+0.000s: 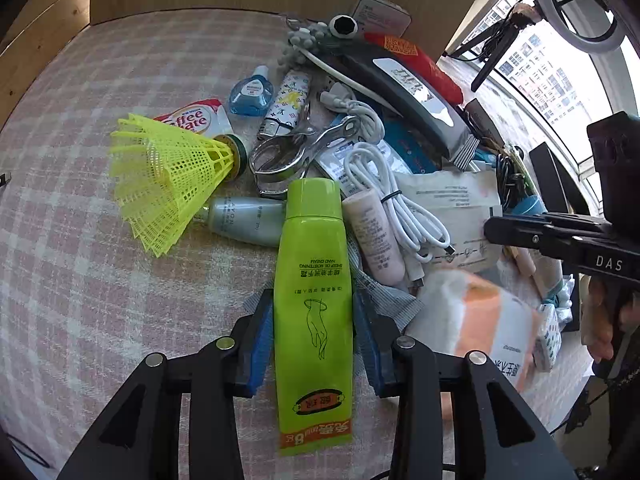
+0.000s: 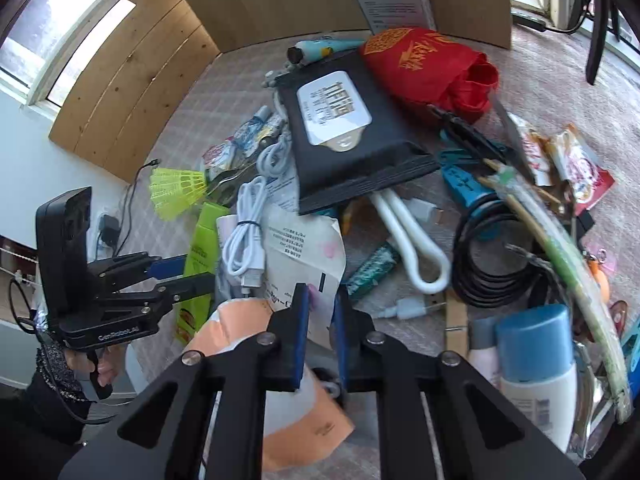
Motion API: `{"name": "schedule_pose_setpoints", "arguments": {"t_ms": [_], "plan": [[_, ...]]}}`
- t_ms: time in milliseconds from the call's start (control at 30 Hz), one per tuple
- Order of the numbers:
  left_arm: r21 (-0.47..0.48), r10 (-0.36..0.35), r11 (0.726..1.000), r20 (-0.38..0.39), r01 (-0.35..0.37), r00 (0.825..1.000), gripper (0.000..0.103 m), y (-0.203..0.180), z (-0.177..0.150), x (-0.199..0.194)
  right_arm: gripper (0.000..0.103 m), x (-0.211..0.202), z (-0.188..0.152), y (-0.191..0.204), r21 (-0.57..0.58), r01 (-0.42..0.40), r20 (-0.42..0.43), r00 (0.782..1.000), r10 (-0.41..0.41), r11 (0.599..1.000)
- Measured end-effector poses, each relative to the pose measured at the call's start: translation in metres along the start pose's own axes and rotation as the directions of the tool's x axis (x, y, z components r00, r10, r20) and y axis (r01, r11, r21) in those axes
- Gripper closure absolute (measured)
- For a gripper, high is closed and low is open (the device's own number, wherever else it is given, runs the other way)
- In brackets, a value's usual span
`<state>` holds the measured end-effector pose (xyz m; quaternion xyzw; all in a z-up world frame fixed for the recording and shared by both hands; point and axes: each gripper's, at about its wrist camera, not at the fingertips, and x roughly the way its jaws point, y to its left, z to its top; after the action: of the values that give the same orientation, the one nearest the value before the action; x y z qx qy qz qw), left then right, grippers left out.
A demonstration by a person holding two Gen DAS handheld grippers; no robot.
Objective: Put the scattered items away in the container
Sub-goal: 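Grasp the green bottle with the left gripper while the right grasps a paper packet, then place the green bottle and paper packet into the tray, opening both grippers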
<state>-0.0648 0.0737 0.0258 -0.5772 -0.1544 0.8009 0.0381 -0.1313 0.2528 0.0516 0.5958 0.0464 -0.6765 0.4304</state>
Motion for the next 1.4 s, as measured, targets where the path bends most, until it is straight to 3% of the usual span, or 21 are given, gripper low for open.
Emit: {"name": "schedule_pose_setpoints", "arguments": {"t_ms": [67, 100, 133, 367, 533, 733, 900, 1000, 1300, 1400], "plan": [[-0.006, -0.010, 1.000, 0.011, 0.010, 1.000, 0.071, 0.001, -0.002, -0.002, 0.098, -0.003, 0.000, 0.005, -0.024, 0.013, 0.018, 1.000, -0.013, 1.000], [-0.014, -0.022, 1.000, 0.017, 0.022, 1.000, 0.087, 0.003, -0.004, -0.004, 0.098, -0.005, -0.001, 0.007, -0.030, 0.010, 0.024, 1.000, -0.009, 1.000], [-0.025, -0.042, 0.999, 0.014, 0.043, 0.999, 0.097, 0.006, -0.006, -0.008, 0.099, -0.008, -0.001, 0.009, -0.033, 0.007, 0.030, 1.000, -0.006, 0.999], [-0.033, -0.051, 0.998, 0.030, 0.052, 0.998, 0.097, 0.010, -0.010, -0.021, 0.102, -0.042, -0.007, 0.024, -0.091, 0.051, 0.108, 0.993, -0.041, 0.995], [-0.026, -0.048, 0.998, 0.088, 0.050, 0.995, 0.097, 0.007, -0.010, -0.048, 0.102, -0.073, -0.013, 0.031, -0.112, 0.100, 0.175, 0.981, -0.079, 0.989], [0.038, -0.115, 0.993, 0.143, 0.111, 0.983, 0.097, -0.019, 0.005, -0.077, 0.102, -0.119, -0.031, 0.012, -0.008, 0.113, 0.287, 0.952, -0.106, 0.994], [0.156, -0.210, 0.969, 0.108, 0.192, 0.972, 0.097, -0.085, 0.024, -0.068, 0.102, -0.181, -0.061, -0.031, 0.120, 0.171, 0.375, 0.904, -0.204, 0.978], [0.235, -0.258, 0.944, 0.079, 0.233, 0.963, 0.097, -0.131, 0.030, -0.064, 0.102, -0.221, -0.086, -0.067, 0.229, 0.217, 0.409, 0.863, -0.297, 0.949], [0.413, -0.391, 0.827, -0.067, 0.382, 0.918, 0.097, -0.288, 0.027, -0.027, 0.102, -0.322, -0.171, -0.172, 0.541, 0.292, 0.411, 0.726, -0.551, 0.789], [0.475, -0.408, 0.782, -0.102, 0.404, 0.907, 0.097, -0.337, 0.018, -0.020, 0.102, -0.343, -0.188, -0.199, 0.597, 0.299, 0.396, 0.697, -0.598, 0.744]]}}
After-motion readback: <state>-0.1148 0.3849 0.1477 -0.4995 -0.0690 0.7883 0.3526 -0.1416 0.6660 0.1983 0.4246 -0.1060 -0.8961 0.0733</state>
